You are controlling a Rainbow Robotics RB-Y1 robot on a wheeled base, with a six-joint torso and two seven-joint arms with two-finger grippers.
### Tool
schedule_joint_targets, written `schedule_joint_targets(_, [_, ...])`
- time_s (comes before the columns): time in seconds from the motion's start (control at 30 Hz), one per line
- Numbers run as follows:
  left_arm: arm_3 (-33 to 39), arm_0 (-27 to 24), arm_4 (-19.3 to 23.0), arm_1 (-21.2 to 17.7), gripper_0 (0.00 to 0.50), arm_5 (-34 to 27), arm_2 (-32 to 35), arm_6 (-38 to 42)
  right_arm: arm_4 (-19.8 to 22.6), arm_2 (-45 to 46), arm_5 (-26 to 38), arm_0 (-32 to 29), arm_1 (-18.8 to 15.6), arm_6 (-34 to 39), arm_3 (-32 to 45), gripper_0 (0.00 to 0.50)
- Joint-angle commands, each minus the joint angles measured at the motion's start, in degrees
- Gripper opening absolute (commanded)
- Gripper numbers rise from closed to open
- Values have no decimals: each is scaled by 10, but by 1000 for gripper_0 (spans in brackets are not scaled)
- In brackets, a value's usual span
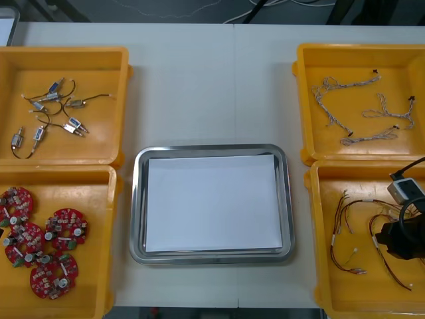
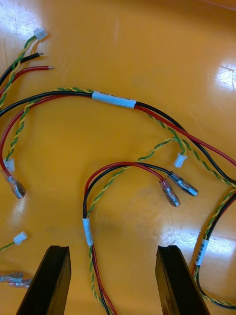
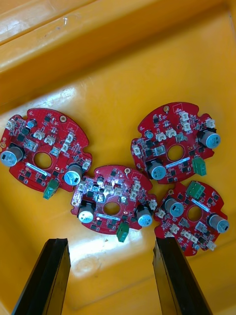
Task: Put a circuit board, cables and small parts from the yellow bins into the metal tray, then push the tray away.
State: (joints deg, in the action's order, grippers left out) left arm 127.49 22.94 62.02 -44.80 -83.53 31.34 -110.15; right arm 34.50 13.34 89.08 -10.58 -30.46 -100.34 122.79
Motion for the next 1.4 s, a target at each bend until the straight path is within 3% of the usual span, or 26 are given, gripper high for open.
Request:
schedule_joint_targets(0.03, [-13,35,21,-24,500,44,0,-118,-11,-27,-21,-12,7,-28,-5,500])
schedule_joint_targets(0.3, [-78,45,87,-33,500,72,-8,-207,-15,-50,-51,-13,7,-29,-26,500])
schedule_joint_targets(0.5, [-91,69,97,-47,500,107,-16,-251,-21,-53,-51,-20,7,-28,-27,500])
schedule_joint_targets(0.93, [-90,121,86,-83,500,151,-32,-266,-33,-67,-60,-26,7,-24,-27,500])
schedule_joint_targets(1.23, [-90,135,53,-93,500,195,-64,-267,-44,-79,-71,-31,7,-19,-27,500])
schedule_joint_targets(1.4, [-90,134,35,-93,500,209,-80,-264,-44,-85,-108,-32,7,-21,-55,500])
